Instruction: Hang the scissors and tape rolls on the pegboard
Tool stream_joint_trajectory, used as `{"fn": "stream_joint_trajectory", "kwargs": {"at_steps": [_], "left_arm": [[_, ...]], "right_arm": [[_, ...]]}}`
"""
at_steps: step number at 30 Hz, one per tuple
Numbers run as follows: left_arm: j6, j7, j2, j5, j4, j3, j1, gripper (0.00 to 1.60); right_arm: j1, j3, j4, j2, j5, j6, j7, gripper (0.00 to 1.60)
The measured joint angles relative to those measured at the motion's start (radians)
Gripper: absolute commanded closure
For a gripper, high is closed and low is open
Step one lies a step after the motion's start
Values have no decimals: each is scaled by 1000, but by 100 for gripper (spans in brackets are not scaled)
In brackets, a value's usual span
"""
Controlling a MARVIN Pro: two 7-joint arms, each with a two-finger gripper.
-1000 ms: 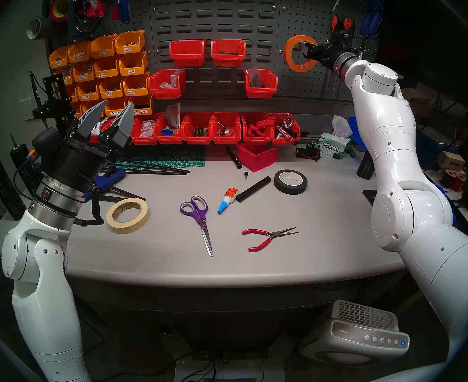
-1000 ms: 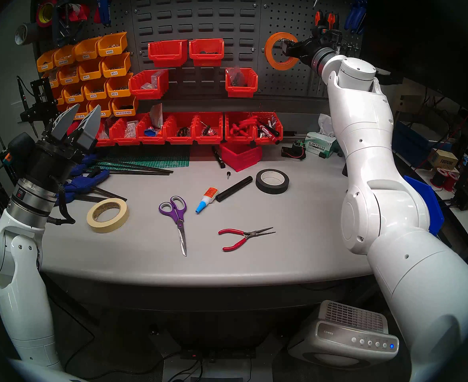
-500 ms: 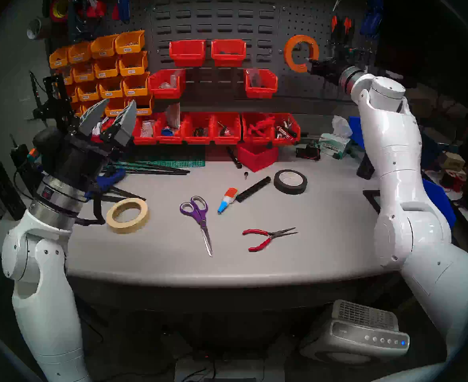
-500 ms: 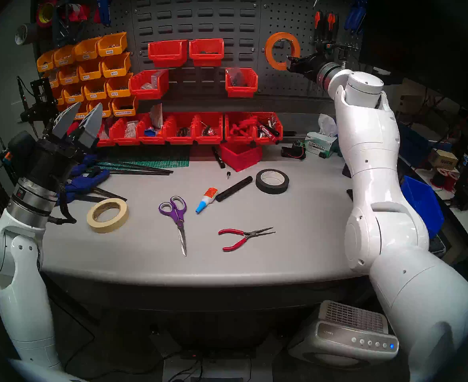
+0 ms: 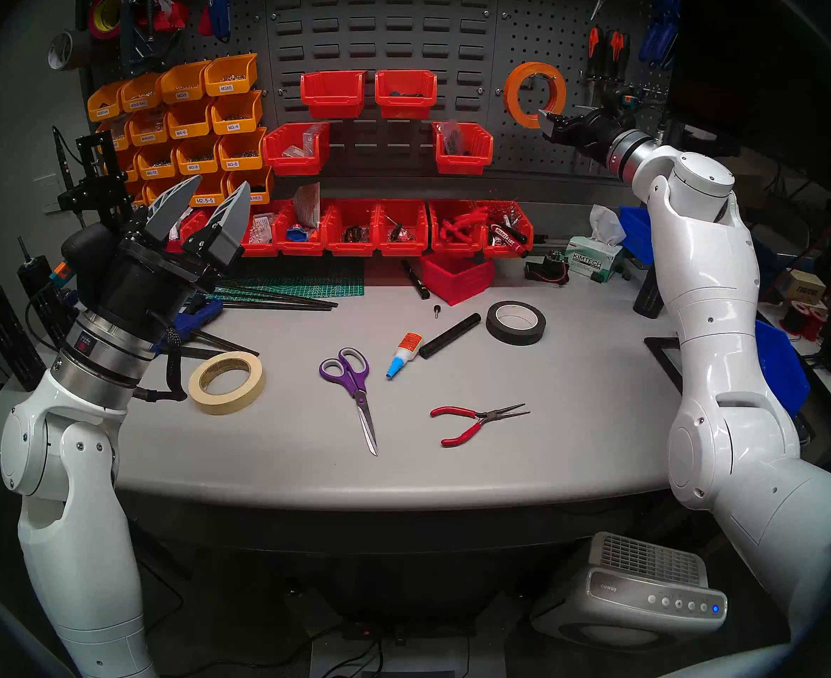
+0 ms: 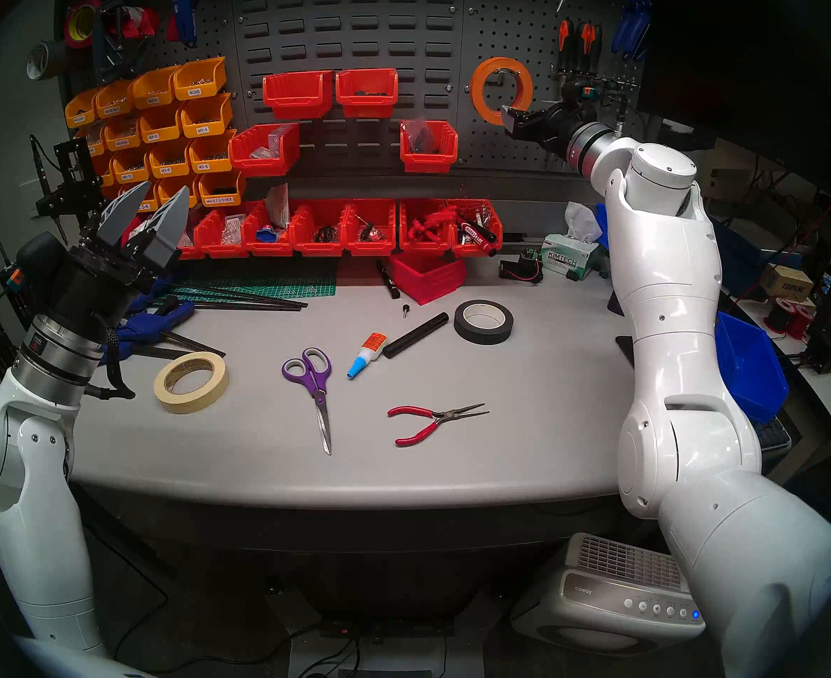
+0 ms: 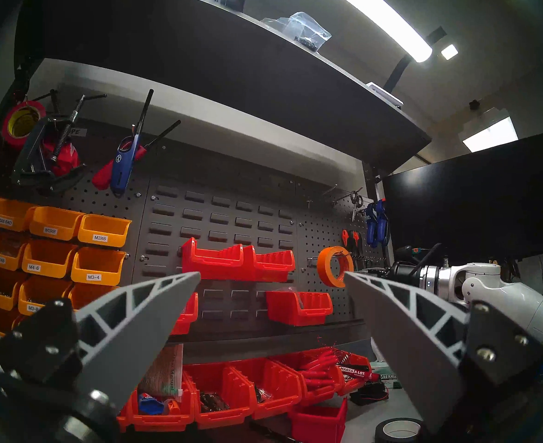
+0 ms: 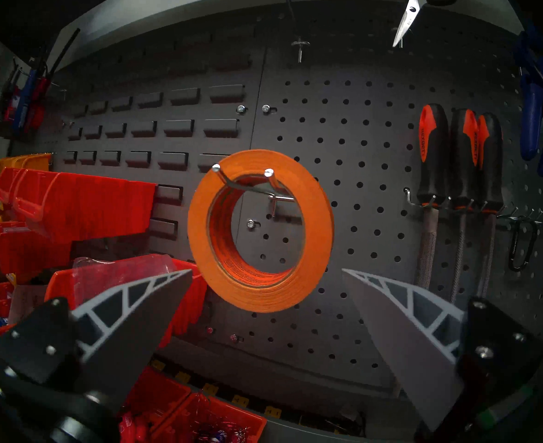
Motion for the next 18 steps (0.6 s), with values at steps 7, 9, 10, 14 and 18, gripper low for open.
{"fn": "stream_joint_trajectory", "kwargs": {"at_steps": [7, 9, 10, 14, 18], "left_arm": [[4, -27, 21, 5, 11, -29, 15, 0], [4, -34, 26, 6, 13, -39, 21, 0], [4, -39, 29, 6, 14, -45, 26, 0], [4, -56, 38, 8, 14, -63, 42, 0], [2, -77, 48, 12, 14, -83, 61, 0]], "right_arm": [[-74, 12, -80, 15, 27, -1, 72, 0], [-95, 16, -103, 17, 35, -1, 90, 0], [-110, 18, -117, 18, 41, -1, 102, 0], [-154, 22, -160, 20, 59, 1, 136, 0], [-202, 27, -207, 20, 79, 2, 170, 0]]}}
